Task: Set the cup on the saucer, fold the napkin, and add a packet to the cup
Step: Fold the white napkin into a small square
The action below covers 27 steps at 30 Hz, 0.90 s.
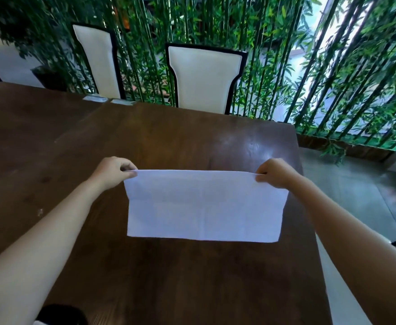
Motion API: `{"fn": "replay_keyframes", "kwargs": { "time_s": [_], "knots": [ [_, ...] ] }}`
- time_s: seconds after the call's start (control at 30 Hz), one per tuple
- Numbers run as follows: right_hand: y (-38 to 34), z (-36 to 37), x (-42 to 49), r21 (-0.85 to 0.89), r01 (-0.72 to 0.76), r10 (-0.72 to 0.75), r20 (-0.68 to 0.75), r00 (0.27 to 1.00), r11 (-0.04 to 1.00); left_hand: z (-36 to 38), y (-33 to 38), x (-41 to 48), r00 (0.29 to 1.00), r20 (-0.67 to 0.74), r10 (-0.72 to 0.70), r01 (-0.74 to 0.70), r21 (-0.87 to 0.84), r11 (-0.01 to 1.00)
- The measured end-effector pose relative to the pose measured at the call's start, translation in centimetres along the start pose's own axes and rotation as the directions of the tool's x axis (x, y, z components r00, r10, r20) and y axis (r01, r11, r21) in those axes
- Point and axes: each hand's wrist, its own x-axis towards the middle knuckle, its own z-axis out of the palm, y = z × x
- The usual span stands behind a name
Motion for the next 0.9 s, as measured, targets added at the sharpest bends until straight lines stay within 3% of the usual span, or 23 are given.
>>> {"fn": "replay_keyframes", "kwargs": {
  "time_s": [0.23, 0.47, 0.63, 0.9],
  "knots": [
    [-0.4, 4.3, 2.8, 0.033, -0.133, 0.137, -0.169, 0.976, 0.991, 3.8, -2.2, 2.6, 0.992, -0.045, -0.121, 0.124, 0.071, 0.990],
    [1.0, 9.5, 0.8, -0.018, -0.065, 0.059, -0.253, 0.966, 0.998, 7.7, -4.8, -0.9, 0.989, -0.093, -0.114, 0.121, 0.076, 0.990],
    [3.2, 12.5, -1.2, -0.082, 0.089, -0.111, -0.324, 0.940, 0.993, 11.1, -5.6, -5.4, 0.982, -0.165, -0.086, 0.105, 0.111, 0.988],
    [4.3, 15.5, -1.8, -0.186, 0.064, -0.116, -0.284, 0.952, 0.980, 13.4, -5.7, -7.2, 0.983, -0.167, -0.072, 0.103, 0.181, 0.978]
  ]
}}
